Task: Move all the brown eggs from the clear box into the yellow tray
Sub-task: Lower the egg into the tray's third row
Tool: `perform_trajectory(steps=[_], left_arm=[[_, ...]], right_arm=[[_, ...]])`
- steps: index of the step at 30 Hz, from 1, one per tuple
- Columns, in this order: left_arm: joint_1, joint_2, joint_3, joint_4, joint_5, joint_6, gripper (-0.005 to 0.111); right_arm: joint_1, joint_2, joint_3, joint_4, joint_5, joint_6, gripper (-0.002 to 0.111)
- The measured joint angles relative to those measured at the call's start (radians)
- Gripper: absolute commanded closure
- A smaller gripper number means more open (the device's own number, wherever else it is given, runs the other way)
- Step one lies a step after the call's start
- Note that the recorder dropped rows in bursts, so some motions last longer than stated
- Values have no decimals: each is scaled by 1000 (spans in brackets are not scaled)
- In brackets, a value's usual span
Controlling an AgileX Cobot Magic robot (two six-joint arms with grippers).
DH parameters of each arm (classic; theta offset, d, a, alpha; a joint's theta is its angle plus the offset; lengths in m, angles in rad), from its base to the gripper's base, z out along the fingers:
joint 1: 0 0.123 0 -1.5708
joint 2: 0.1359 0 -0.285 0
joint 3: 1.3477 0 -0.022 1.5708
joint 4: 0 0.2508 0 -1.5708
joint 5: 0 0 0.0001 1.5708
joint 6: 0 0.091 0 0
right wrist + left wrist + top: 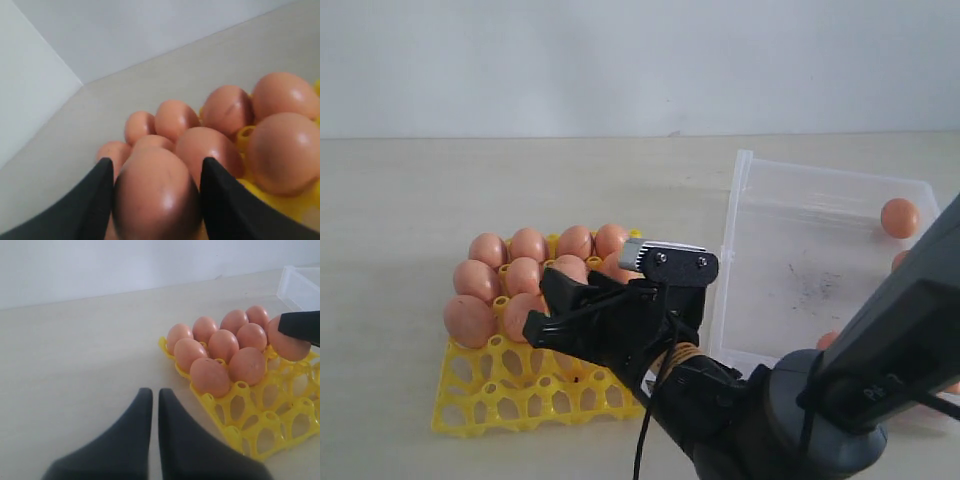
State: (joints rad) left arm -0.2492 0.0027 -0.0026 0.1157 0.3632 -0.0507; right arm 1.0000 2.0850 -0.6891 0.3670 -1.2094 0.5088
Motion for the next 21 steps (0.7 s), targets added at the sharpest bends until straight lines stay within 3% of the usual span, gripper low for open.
perform_trajectory(steps=[5, 21], left_arm=[[0, 0, 0, 0, 0, 0, 103], [0, 0, 0, 0, 0, 0, 103]], right_arm=[[12, 2, 23, 85, 0, -5, 108], [35, 20, -24, 110, 0, -65, 108]])
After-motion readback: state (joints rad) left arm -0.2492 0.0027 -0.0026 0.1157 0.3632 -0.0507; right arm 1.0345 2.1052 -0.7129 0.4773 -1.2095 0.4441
